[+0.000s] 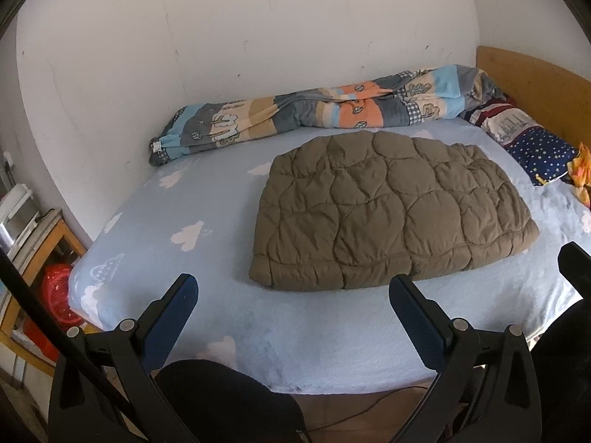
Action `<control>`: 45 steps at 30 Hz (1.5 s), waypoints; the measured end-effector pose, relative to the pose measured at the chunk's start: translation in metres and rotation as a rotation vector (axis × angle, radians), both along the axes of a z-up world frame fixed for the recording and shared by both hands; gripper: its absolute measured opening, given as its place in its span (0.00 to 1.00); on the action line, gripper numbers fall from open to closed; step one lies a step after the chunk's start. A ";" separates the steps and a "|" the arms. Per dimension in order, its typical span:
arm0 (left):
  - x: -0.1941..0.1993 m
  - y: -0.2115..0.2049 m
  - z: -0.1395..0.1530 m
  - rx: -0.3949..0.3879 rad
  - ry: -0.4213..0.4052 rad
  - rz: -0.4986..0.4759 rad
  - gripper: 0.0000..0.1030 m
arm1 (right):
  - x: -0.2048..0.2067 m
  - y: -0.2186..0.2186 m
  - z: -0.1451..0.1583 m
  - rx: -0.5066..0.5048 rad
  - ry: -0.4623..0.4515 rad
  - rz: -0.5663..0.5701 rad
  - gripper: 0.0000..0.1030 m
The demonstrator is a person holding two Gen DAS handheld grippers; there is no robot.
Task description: Fold large clothes
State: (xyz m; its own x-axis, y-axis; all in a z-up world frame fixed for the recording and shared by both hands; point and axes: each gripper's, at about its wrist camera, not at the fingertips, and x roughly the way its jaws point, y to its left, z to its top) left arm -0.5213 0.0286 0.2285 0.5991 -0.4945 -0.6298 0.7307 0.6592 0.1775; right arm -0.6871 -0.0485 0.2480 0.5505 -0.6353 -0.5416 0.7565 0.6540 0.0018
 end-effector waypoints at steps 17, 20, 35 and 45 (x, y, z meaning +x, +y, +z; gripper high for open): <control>0.002 -0.004 -0.012 0.029 0.022 -0.008 1.00 | 0.004 -0.005 -0.012 0.026 0.005 -0.012 0.83; 0.003 -0.004 -0.014 0.032 0.024 -0.011 1.00 | 0.003 -0.005 -0.014 0.031 0.004 -0.017 0.83; 0.002 -0.004 -0.015 0.034 0.024 -0.012 1.00 | 0.000 -0.006 -0.017 0.041 0.000 -0.024 0.83; 0.002 -0.002 -0.016 0.035 0.024 -0.015 1.00 | -0.001 -0.005 -0.019 0.048 -0.002 -0.042 0.83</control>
State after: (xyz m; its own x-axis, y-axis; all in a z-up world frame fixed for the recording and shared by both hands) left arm -0.5197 0.0265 0.2125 0.5765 -0.4808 -0.6606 0.7448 0.6418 0.1828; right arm -0.6883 -0.0538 0.2291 0.5248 -0.6310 -0.5713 0.7833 0.6208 0.0338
